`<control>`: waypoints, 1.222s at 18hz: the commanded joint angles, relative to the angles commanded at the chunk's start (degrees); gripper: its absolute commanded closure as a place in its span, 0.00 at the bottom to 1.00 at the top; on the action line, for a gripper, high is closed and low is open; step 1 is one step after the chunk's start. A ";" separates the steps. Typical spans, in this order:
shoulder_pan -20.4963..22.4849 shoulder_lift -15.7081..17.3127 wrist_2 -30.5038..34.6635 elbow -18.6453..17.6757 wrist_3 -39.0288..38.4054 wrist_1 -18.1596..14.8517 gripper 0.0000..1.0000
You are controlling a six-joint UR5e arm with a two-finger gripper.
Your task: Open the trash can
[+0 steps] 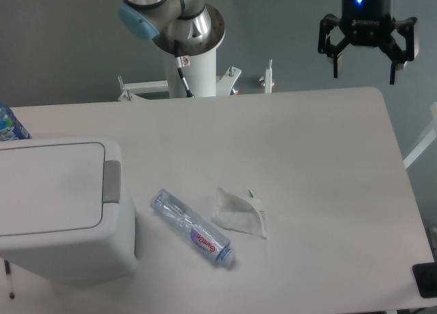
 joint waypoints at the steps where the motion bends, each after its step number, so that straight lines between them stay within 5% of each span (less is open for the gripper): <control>1: 0.00 0.00 0.00 0.09 0.00 0.09 0.00; 7: -0.09 -0.17 0.00 0.09 -0.96 1.14 0.00; 17: -1.05 -0.88 -0.09 0.53 -16.95 2.89 0.00; 22: -5.53 -1.49 -0.44 0.18 -29.34 5.09 0.00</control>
